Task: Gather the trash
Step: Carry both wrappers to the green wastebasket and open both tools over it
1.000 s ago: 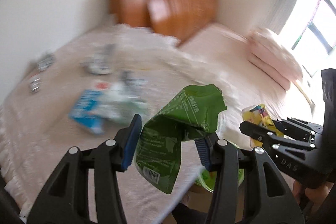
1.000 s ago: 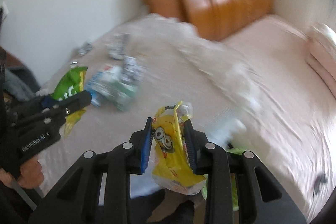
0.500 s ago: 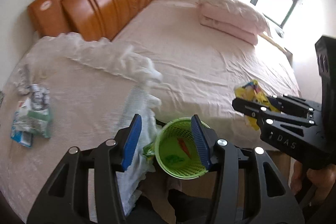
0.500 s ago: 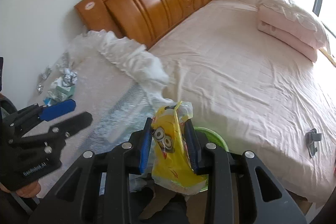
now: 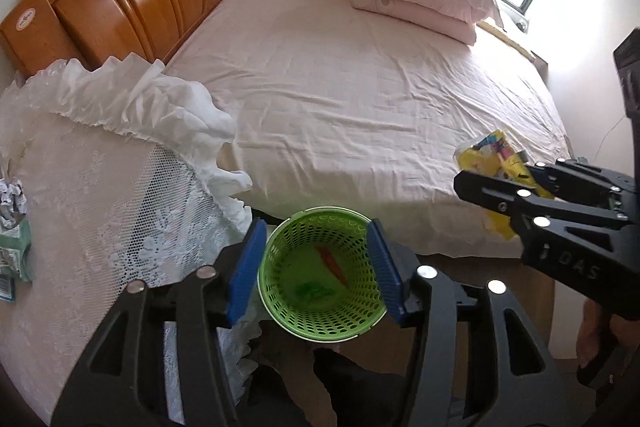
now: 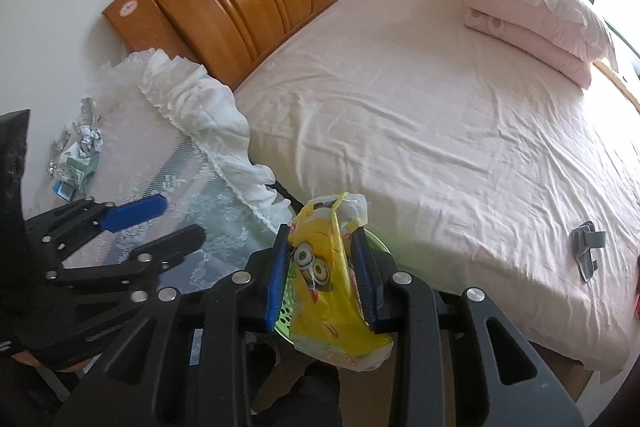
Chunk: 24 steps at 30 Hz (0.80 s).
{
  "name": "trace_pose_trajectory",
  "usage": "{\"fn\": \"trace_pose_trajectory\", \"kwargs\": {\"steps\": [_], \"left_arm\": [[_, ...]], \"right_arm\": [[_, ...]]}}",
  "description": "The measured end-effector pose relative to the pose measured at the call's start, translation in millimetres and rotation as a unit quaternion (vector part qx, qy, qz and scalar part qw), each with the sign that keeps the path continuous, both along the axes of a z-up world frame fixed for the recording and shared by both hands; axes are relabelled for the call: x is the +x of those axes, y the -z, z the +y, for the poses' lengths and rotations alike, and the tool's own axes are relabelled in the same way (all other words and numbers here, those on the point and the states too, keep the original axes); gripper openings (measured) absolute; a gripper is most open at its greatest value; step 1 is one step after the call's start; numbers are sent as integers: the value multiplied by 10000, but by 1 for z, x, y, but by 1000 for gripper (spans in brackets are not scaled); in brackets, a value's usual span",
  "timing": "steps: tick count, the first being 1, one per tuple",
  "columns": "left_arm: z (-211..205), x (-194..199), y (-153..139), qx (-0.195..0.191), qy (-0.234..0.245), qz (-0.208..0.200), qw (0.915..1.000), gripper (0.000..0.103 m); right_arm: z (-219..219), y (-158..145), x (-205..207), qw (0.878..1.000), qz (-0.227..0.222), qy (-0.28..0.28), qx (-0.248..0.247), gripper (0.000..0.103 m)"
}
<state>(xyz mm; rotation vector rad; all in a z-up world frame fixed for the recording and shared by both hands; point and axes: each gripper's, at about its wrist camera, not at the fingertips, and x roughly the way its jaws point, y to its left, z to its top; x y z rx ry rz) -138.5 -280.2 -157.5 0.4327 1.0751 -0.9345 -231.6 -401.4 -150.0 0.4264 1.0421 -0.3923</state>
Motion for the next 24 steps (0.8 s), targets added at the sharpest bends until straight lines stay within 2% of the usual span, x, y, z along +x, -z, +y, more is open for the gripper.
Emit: {"fn": "trace_pose_trajectory", "kwargs": {"steps": [1, 3, 5, 6, 7, 8, 9, 10, 11, 15, 24], "left_arm": [[1, 1, -2, 8, -41, -45, 10000, 58], [6, 4, -7, -4, -109, -146, 9998, 70], [13, 8, -15, -59, -218, -223, 9995, 78], [17, 11, -19, -96, -288, -267, 9992, 81], [22, 13, -23, -131, -354, -301, 9988, 82], [27, 17, -27, -158, -427, -327, 9984, 85], [33, 21, -30, -170, -501, -364, 9979, 86], [37, 23, -33, -181, -556, -398, 9975, 86], [43, 26, -37, -198, -635, -454, 9968, 90], [69, 37, -55, -320, -889, -607, 9937, 94], [129, 63, -82, -518, -1581, -772, 9830, 95]], "right_arm": [[0, 2, 1, 10000, 3, -28, 22, 32], [2, 5, 5, 9999, 1, -120, 74, 32], [7, 8, 8, 9997, 2, -236, 117, 37], [12, 11, 12, 9993, 44, -341, 132, 46], [15, 13, 14, 9991, 76, -387, 124, 62], [18, 16, 16, 9990, 116, -428, 92, 71], [23, 18, 18, 9988, 180, -456, 18, 89], [27, 20, 20, 9986, 222, -466, -64, 97], [30, 20, 22, 9984, 254, -478, -138, 98], [38, 12, 33, 9980, 253, -477, -323, 99], [55, -51, 68, 9956, -616, -472, -518, 101]]}}
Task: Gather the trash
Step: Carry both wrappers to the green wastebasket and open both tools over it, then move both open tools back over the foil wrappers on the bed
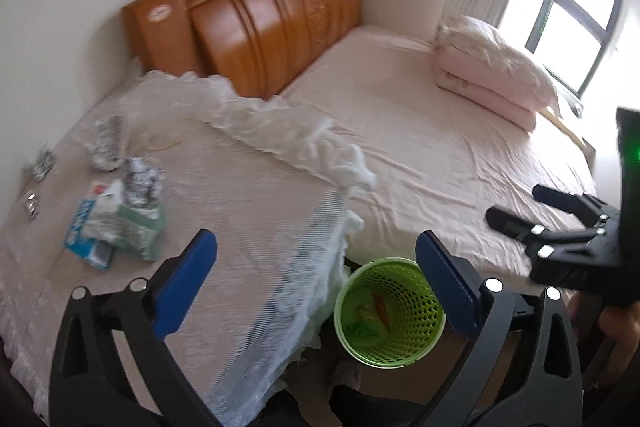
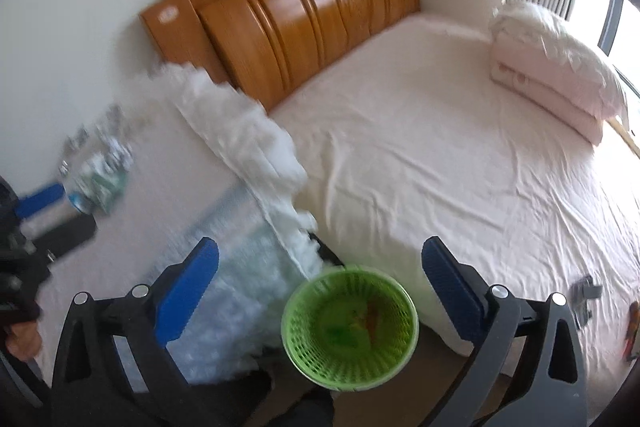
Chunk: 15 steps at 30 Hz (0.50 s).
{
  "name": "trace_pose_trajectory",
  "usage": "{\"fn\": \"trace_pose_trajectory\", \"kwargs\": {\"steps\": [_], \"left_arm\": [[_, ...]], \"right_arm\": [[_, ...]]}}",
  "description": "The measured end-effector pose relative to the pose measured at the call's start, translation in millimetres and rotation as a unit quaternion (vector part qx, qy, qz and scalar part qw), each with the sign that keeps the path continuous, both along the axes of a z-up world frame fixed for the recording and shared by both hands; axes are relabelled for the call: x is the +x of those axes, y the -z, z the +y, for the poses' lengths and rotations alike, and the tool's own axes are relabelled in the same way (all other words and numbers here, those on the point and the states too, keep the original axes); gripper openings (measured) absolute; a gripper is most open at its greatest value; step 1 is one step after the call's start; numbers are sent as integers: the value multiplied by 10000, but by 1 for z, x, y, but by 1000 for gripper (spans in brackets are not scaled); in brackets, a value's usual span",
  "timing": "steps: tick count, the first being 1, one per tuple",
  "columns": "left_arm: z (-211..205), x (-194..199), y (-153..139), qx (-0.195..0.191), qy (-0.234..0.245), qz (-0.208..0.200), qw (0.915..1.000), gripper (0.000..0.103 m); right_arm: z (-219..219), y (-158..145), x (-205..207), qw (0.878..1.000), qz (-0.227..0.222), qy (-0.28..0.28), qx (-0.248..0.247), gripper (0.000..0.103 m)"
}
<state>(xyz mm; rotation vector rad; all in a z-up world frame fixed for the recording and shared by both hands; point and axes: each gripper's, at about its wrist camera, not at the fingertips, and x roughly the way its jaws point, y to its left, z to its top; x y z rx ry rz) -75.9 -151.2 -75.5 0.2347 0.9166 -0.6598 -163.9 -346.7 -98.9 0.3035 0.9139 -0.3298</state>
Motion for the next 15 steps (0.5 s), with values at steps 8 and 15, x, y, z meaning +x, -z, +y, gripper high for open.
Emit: {"fn": "trace_pose_trajectory", "kwargs": {"steps": [8, 15], "left_arm": [[57, 23, -2, -36, -680, -35, 9977, 95], [92, 40, 2, -33, -1151, 29, 9933, 95]], "right_arm": [[35, -12, 33, 9990, -196, -365, 182, 101], [65, -10, 55, 9970, -106, -727, 252, 101]]}}
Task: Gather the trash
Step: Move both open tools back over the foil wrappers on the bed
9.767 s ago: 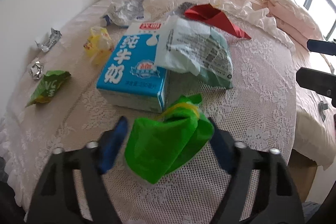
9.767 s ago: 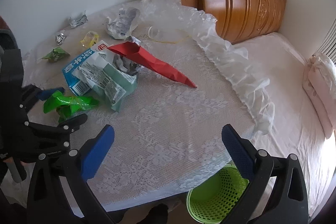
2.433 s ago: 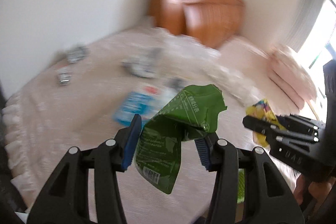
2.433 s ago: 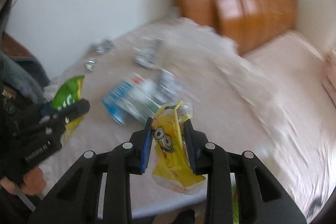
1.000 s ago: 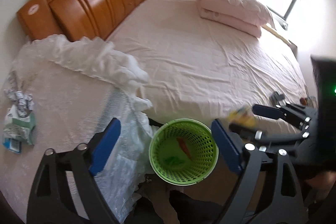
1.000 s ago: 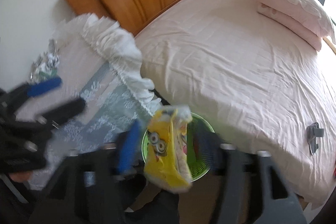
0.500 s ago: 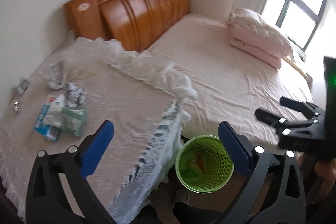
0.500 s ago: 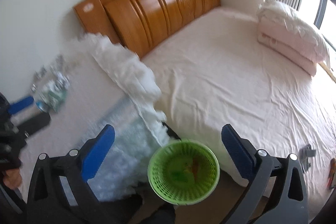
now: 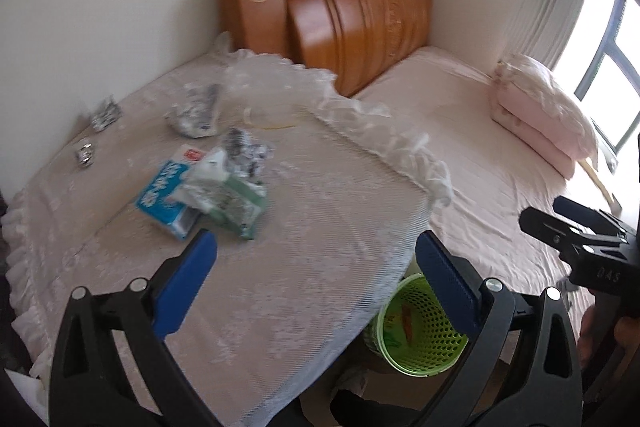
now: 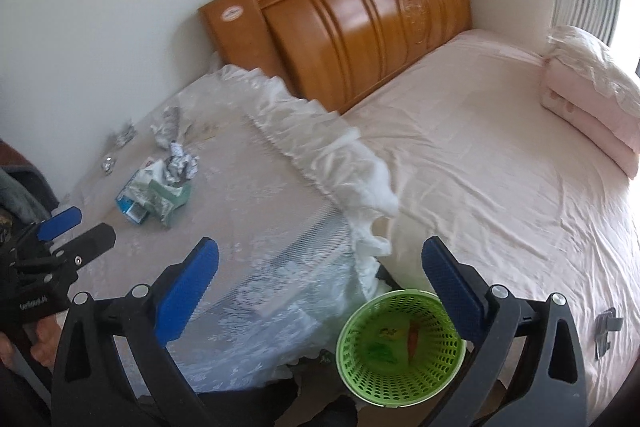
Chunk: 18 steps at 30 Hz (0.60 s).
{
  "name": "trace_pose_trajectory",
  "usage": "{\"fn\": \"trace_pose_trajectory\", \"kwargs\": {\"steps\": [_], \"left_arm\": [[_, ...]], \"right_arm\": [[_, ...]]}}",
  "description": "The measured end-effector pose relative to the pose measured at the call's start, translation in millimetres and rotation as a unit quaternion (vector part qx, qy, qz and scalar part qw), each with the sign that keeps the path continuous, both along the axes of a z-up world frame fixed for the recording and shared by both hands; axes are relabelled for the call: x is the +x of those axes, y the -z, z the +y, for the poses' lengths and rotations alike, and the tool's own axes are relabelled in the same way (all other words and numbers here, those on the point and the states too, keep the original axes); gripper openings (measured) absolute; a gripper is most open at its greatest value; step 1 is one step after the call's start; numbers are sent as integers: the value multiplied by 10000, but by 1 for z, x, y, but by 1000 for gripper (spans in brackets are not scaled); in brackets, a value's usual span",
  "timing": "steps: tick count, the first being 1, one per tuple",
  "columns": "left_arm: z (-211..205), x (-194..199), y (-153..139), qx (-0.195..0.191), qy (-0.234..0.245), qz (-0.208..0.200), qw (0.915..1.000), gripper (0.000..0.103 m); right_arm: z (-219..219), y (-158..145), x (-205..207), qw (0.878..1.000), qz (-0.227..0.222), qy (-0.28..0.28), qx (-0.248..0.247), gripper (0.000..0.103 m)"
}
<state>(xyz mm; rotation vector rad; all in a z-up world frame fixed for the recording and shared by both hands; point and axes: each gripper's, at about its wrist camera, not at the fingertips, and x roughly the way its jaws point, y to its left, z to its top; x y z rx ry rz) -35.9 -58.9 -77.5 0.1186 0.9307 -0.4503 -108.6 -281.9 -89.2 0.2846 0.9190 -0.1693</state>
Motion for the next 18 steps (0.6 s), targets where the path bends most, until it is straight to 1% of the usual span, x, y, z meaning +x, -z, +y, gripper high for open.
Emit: {"fn": "trace_pose_trajectory", "kwargs": {"steps": [4, 8, 10, 11, 13, 15, 18], "left_arm": [[31, 18, 0, -1, -486, 20, 9988, 95], [77, 45, 5, 11, -1063, 26, 9943, 95], [97, 58, 7, 55, -1341, 11, 9910, 95], [112, 68, 9, 101, -1550, 10, 9879, 95], [130, 79, 13, 133, -1760, 26, 9843, 95], [152, 98, 18, 177, -2024, 20, 9791, 95], [180, 132, 29, 343, -2328, -41, 9719, 95]], "right_arm": [[18, -3, 16, 9998, -43, -194, 65, 101], [42, -6, 42, 9988, -93, -464, 104, 101], [58, -8, 60, 9977, -141, -641, 152, 101], [69, -9, 72, 9968, -159, -767, 159, 101], [84, -10, 90, 9953, -175, -946, 148, 101], [99, -10, 108, 9936, -179, -1106, 162, 101], [121, -8, 135, 9912, -150, -1295, 218, 101]]}}
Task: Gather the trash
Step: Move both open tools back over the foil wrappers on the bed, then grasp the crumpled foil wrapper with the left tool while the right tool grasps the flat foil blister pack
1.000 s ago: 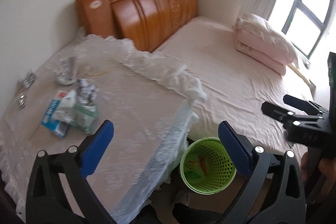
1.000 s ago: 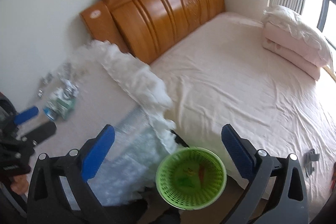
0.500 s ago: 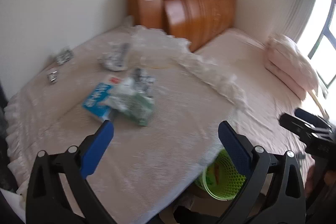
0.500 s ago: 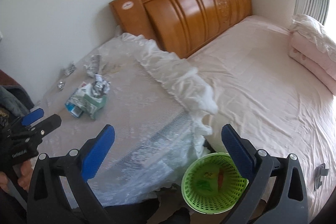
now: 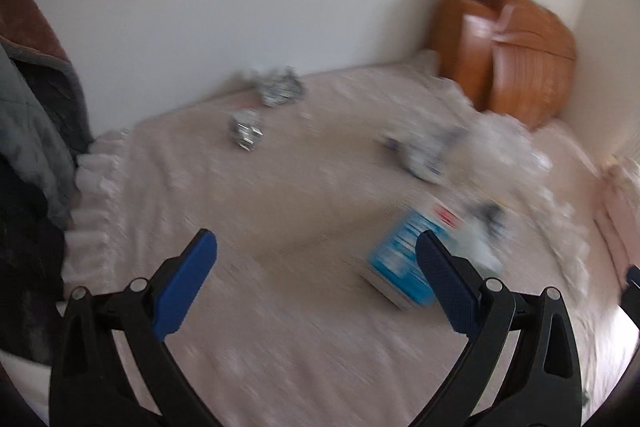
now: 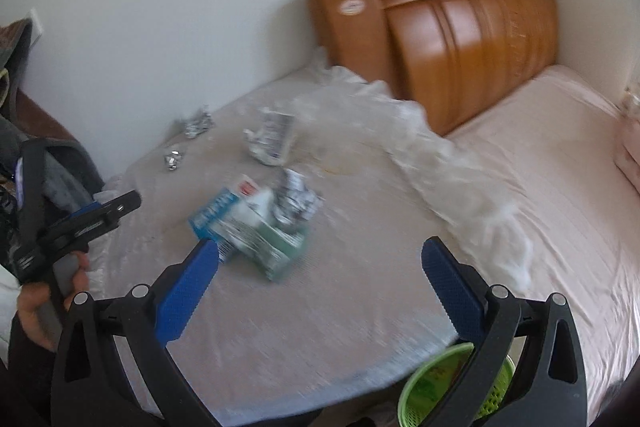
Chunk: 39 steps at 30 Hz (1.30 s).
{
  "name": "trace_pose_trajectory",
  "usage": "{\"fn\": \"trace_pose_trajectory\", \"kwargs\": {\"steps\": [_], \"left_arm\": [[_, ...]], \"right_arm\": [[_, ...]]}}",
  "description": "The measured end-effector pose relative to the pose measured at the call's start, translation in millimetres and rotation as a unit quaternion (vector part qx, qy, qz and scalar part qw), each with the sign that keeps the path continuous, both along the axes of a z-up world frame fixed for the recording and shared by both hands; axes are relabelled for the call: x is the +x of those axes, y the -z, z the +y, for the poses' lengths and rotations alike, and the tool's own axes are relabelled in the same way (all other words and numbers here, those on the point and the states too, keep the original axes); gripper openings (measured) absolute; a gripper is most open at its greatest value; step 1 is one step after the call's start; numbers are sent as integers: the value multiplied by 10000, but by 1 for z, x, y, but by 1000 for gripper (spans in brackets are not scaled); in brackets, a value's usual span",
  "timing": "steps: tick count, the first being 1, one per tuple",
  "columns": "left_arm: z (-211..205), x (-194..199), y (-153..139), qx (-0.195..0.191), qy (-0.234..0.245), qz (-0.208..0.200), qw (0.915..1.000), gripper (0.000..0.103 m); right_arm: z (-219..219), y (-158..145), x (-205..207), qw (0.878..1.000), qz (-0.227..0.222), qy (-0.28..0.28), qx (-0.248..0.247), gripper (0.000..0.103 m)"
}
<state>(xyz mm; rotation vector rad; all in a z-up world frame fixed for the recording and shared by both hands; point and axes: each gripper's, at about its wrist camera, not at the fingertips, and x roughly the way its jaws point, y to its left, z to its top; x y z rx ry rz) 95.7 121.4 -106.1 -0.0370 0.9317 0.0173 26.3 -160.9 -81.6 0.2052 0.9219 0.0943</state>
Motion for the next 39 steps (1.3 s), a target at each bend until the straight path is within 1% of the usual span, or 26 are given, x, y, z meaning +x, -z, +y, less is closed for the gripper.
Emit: {"fn": "trace_pose_trajectory", "kwargs": {"steps": [2, 8, 11, 13, 15, 17, 19, 21, 22, 24, 26, 28, 29, 33, 35, 39], "left_arm": [[20, 27, 9, 70, -230, -6, 9997, 95], [78, 112, 42, -44, -829, 120, 9965, 95], [92, 146, 65, -127, -975, 287, 9947, 95], [95, 164, 78, -108, -1038, 378, 9938, 94], [97, 180, 93, -102, -1043, 515, 9932, 84], [100, 191, 105, -146, -1083, 650, 9919, 80], [101, 197, 115, -159, -1134, 737, 9907, 74], [101, 200, 121, -185, -1118, 805, 9903, 64], [101, 201, 123, -169, -1125, 795, 9903, 63], [98, 200, 123, -123, -1098, 742, 9911, 53], [97, 200, 122, -133, -1063, 727, 9916, 45], [97, 198, 119, -202, -1035, 722, 9918, 44], [99, 196, 117, -232, -1041, 687, 9919, 42], [112, 184, 98, -163, -1102, 474, 9926, 39], [118, 180, 87, -156, -1179, 385, 9922, 39], [133, 167, 76, -329, -1290, 339, 9905, 39]], "right_arm": [[15, 4, 20, 9999, 52, -127, 22, 101], [51, 17, 66, 9989, 262, -389, -78, 101], [66, 27, 90, 9980, 400, -493, -80, 101], [78, 36, 108, 9971, 493, -581, -94, 101], [87, 41, 120, 9963, 554, -643, -117, 101], [94, 44, 131, 9957, 591, -710, -118, 101], [102, 47, 143, 9949, 618, -790, -131, 101], [109, 48, 152, 9941, 626, -873, -148, 101], [113, 49, 156, 9937, 632, -909, -155, 101], [121, 50, 166, 9926, 657, -1006, -170, 101], [132, 52, 178, 9911, 658, -1144, -201, 101], [148, 52, 197, 9893, 592, -1300, -298, 101], [158, 52, 208, 9880, 539, -1409, -342, 101], [202, 61, 254, 9808, 473, -1802, -580, 101], [226, 70, 277, 9764, 483, -1984, -695, 101], [272, 101, 323, 9708, 642, -2146, -857, 101]]}}
